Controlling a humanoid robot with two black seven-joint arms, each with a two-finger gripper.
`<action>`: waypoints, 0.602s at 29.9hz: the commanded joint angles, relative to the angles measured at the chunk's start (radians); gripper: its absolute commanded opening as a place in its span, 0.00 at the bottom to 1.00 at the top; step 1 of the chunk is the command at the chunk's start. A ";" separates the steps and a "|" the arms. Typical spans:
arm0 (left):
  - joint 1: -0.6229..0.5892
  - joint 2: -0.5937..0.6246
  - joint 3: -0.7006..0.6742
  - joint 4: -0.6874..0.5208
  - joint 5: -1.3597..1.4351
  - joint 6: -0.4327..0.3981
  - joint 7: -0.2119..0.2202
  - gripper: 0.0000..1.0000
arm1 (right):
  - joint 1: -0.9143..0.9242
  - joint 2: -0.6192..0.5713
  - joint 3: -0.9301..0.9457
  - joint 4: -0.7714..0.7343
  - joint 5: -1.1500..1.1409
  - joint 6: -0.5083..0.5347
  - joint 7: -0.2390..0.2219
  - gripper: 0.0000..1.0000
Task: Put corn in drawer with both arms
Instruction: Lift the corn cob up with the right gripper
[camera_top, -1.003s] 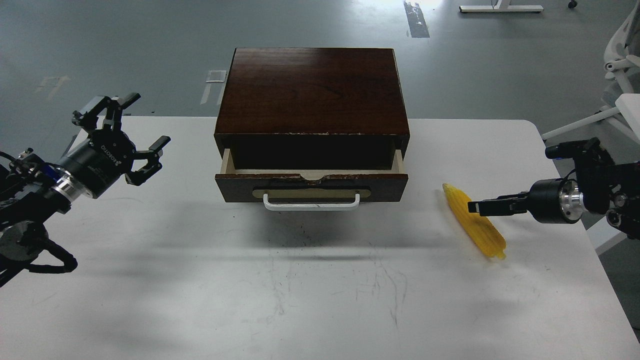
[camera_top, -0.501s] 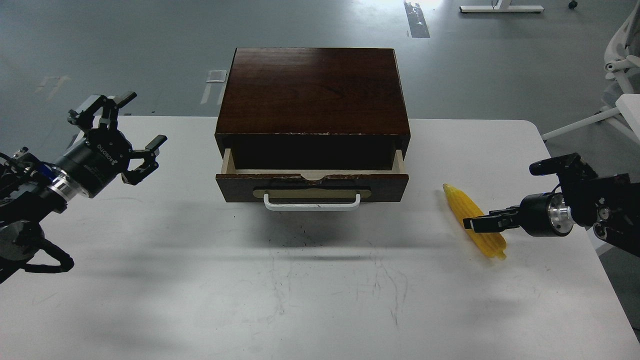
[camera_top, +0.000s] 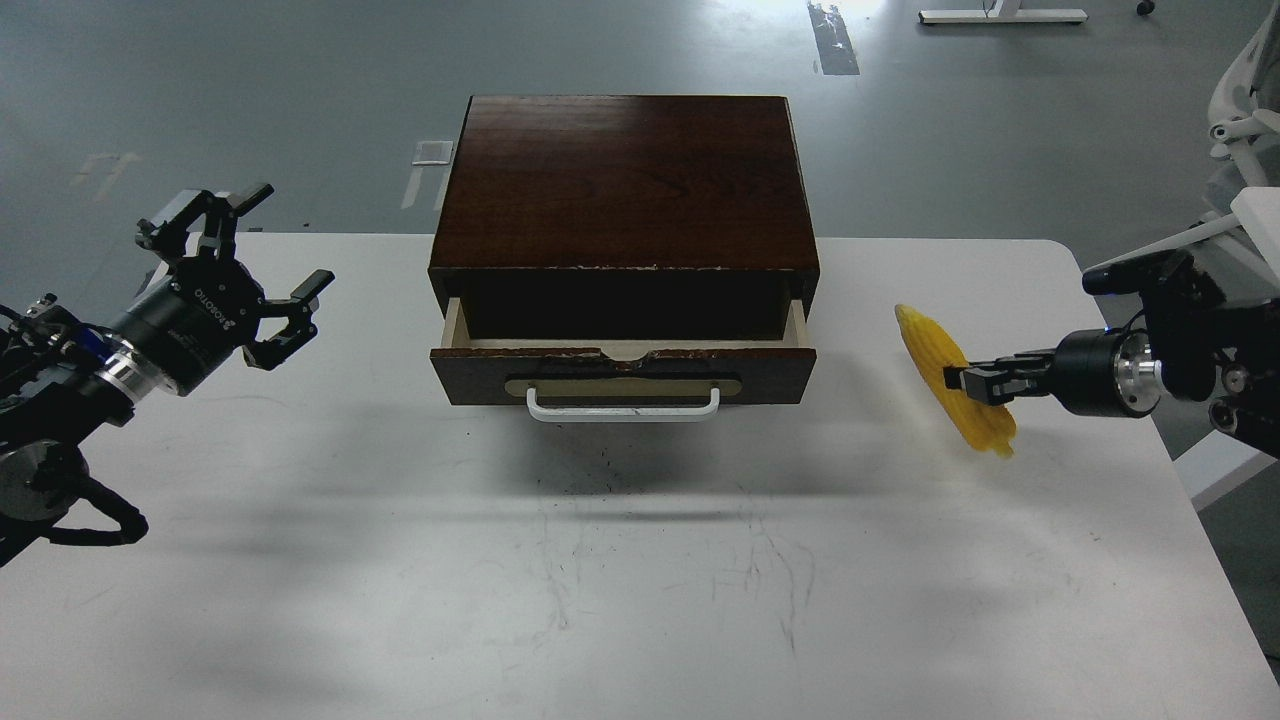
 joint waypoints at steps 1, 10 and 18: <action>-0.001 0.001 -0.006 0.000 0.002 0.000 0.000 0.99 | 0.143 -0.019 -0.001 0.043 0.000 0.003 0.000 0.13; -0.005 0.006 -0.014 -0.001 0.002 0.000 0.000 0.99 | 0.540 0.096 -0.134 0.161 -0.006 0.011 0.000 0.17; -0.005 0.036 -0.016 -0.012 0.002 0.000 0.000 0.99 | 0.726 0.330 -0.218 0.209 -0.023 0.009 0.000 0.17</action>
